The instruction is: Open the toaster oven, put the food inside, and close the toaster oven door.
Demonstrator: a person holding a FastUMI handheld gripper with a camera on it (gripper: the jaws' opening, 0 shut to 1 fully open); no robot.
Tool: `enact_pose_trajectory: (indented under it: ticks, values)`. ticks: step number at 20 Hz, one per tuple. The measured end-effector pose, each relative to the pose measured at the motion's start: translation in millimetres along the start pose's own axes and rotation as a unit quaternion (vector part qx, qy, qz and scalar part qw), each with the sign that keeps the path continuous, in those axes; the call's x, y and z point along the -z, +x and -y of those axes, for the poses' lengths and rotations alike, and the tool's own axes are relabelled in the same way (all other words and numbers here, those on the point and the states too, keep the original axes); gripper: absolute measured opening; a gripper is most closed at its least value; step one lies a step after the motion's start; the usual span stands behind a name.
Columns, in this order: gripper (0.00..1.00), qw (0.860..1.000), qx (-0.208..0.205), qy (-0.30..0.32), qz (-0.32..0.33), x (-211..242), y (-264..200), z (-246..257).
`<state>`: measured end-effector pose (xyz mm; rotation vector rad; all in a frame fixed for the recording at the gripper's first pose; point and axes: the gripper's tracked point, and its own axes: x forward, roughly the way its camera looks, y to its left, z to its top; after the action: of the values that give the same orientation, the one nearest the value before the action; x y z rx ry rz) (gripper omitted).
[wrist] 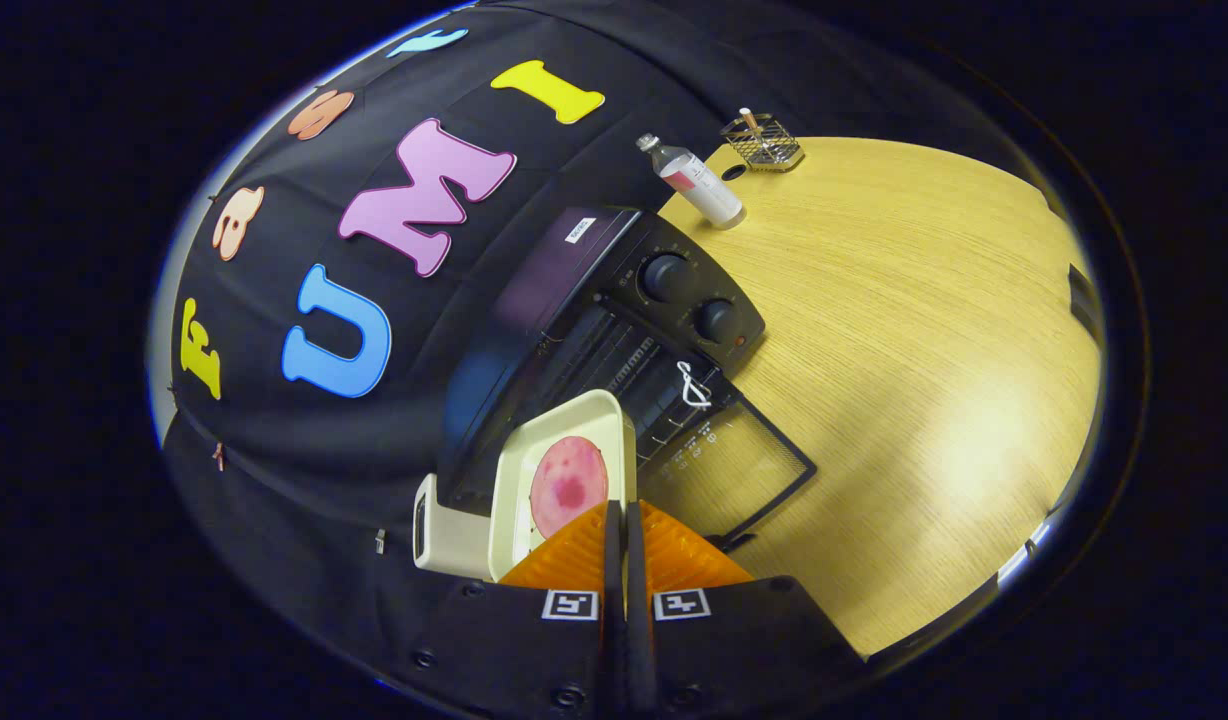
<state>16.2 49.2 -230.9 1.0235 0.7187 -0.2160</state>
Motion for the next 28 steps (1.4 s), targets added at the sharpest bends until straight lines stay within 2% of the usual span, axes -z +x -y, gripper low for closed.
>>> enact_pose_trajectory:
  ticks: [10, 15, 21, 23, 25, 27, 28]
  values:
    - [0.06, 0.998, 0.013, 0.054, 0.032, -8.4, 93.3, -10.1]
    - [0.06, 0.995, 0.026, 0.075, 0.063, -18.1, 120.8, -10.4]
    - [0.06, 0.993, 0.056, 0.076, 0.073, -16.8, 132.5, -6.5]
    - [0.09, 0.992, 0.047, 0.079, 0.081, -18.0, 133.0, -12.7]
    - [0.15, 0.994, 0.042, 0.08, 0.061, -9.8, 133.2, -17.4]
    - [0.36, 0.996, 0.033, 0.066, 0.054, -8.0, 123.5, -21.7]
    - [0.51, 0.996, 0.019, 0.062, 0.056, -7.1, 120.2, -30.6]
